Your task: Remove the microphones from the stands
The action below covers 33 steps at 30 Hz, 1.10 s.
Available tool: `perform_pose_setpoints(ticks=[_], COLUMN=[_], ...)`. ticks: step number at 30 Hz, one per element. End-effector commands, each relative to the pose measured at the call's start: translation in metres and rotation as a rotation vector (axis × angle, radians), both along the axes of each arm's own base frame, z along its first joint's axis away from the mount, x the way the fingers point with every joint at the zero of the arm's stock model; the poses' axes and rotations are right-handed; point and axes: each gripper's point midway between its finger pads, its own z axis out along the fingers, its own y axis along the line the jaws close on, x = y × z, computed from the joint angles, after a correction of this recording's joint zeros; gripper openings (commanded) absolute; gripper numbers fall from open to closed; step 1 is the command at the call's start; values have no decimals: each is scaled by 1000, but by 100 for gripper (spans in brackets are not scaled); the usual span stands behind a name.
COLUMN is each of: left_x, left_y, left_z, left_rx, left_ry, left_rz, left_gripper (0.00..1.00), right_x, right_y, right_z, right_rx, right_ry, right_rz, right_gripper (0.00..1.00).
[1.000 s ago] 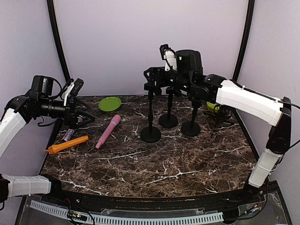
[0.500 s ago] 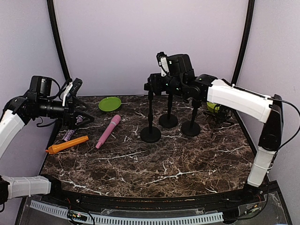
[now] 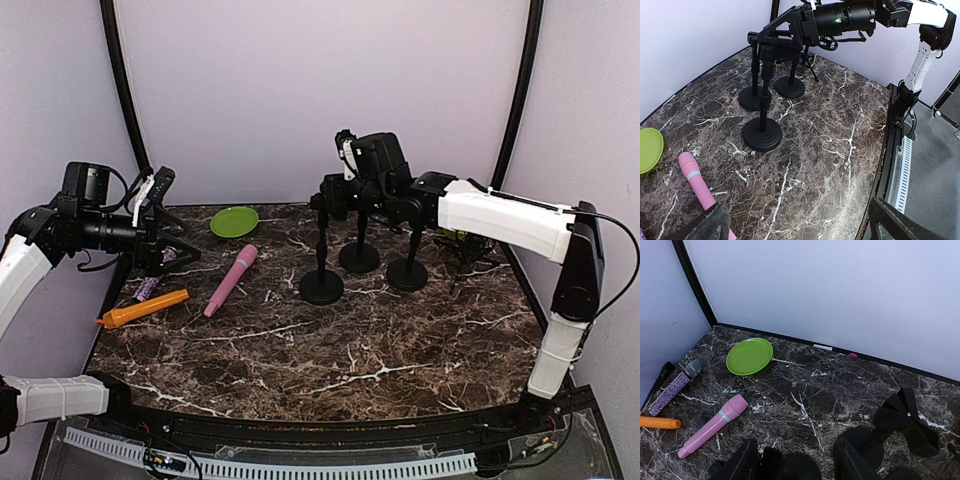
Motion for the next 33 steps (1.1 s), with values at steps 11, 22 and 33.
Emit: perform_pose_setpoints(ticks=[11,22,33], left_x=[2,21,80], left_y=[3,14,83], left_z=[-7,-28,-96], left_rx=[20,93,173], left_ry=[6,28,38], left_rz=[11,93,360], left_gripper=[99,99,99], right_x=[-1,5,-40], right_y=[-4,-3,-92], right_z=[-104,-7,66], right_rx=[-136,-12,127], right_ry=[144,-22,-182], right_rz=[-20,-33,-203], right_gripper=[49,90,100])
